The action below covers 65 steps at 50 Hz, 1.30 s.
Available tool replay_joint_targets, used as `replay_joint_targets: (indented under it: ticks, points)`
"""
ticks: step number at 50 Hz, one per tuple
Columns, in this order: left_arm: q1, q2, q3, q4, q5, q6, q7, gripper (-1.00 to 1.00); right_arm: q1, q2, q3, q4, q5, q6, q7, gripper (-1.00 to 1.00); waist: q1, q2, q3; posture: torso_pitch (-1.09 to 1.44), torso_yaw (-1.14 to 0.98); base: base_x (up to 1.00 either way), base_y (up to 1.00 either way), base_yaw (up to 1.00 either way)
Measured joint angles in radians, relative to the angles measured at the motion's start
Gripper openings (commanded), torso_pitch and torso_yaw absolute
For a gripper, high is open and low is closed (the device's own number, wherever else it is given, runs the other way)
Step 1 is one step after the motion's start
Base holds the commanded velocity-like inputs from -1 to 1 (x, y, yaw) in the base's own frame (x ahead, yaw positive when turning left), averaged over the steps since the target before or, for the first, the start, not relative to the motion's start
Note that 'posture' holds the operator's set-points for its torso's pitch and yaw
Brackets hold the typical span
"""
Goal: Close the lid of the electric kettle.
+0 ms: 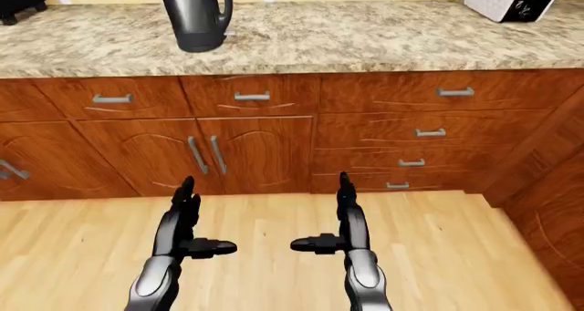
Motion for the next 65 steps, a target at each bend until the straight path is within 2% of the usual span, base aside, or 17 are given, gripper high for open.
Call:
replay_joint_targets:
  ticks: [1, 3, 5, 7, 13, 24, 30, 38, 43, 53, 60, 65]
  points:
    - [0.000, 0.002, 0.002, -0.021, -0.003, 0.003, -0.002, 1.00, 0.000, -0.002, 0.001, -0.014, 0.000, -0.004, 0.001, 1.00, -0.001, -0.004, -0.010, 0.00, 0.00, 0.00, 0.00, 0.00]
    - [-0.020, 0.006, 0.010, -0.075, -0.011, -0.009, -0.004, 1.00, -0.018, -0.007, -0.005, -0.050, -0.003, -0.030, 0.000, 1.00, 0.005, -0.004, -0.060, 0.00, 0.00, 0.00, 0.00, 0.00]
    - [-0.024, 0.005, 0.013, -0.086, -0.014, -0.024, -0.003, 1.00, -0.021, -0.005, -0.005, -0.044, -0.009, -0.052, -0.003, 1.00, 0.007, -0.010, -0.041, 0.00, 0.00, 0.00, 0.00, 0.00]
    - [-0.010, 0.004, 0.010, -0.083, -0.016, -0.017, -0.004, 1.00, -0.011, -0.006, -0.001, -0.030, -0.015, -0.051, -0.002, 1.00, 0.007, -0.009, -0.054, 0.00, 0.00, 0.00, 0.00, 0.00]
    - [-0.011, 0.004, 0.010, -0.068, -0.017, 0.014, -0.007, 1.00, 0.000, -0.010, 0.000, -0.024, -0.030, -0.039, 0.006, 1.00, 0.008, -0.004, -0.055, 0.00, 0.00, 0.00, 0.00, 0.00]
    - [-0.018, 0.005, 0.009, -0.088, -0.018, 0.015, -0.010, 1.00, -0.006, -0.008, 0.005, -0.036, -0.049, -0.055, 0.023, 1.00, 0.008, -0.004, -0.073, 0.00, 0.00, 0.00, 0.00, 0.00]
    - [-0.023, 0.008, 0.018, -0.134, -0.025, 0.050, -0.009, 1.00, 0.001, -0.015, 0.002, -0.135, -0.060, 0.014, 0.029, 1.00, 0.008, -0.004, -0.069, 0.00, 0.00, 0.00, 0.00, 0.00]
    - [-0.035, 0.016, 0.042, -0.392, -0.059, 0.212, -0.005, 1.00, 0.007, -0.026, -0.034, -0.315, -0.069, 0.142, 0.043, 1.00, 0.007, -0.004, -0.068, 0.00, 0.00, 0.00, 0.00, 0.00]
    - [-0.047, 0.023, 0.057, -0.505, -0.080, 0.312, -0.001, 1.00, -0.004, -0.029, -0.043, -0.514, -0.085, 0.285, 0.055, 1.00, 0.008, -0.003, -0.065, 0.00, 0.00, 0.00, 0.00, 0.00]
    - [-0.191, 0.080, 0.171, -0.867, -0.187, 0.638, 0.057, 1.00, -0.098, -0.055, -0.062, -0.863, -0.121, 0.611, 0.103, 1.00, 0.008, -0.002, -0.066, 0.00, 0.00, 0.00, 0.00, 0.00]
    - [-0.290, 0.142, 0.280, -0.982, -0.309, 0.836, 0.128, 1.00, -0.174, -0.084, -0.085, -1.007, -0.144, 0.800, 0.135, 1.00, 0.009, 0.001, -0.056, 0.00, 0.00, 0.00, 0.00, 0.00]
    - [-0.358, 0.196, 0.343, -1.049, -0.433, 0.931, 0.208, 1.00, -0.205, -0.096, -0.093, -1.046, -0.153, 0.870, 0.149, 1.00, 0.008, 0.005, -0.051, 0.00, 0.00, 0.00, 0.00, 0.00]
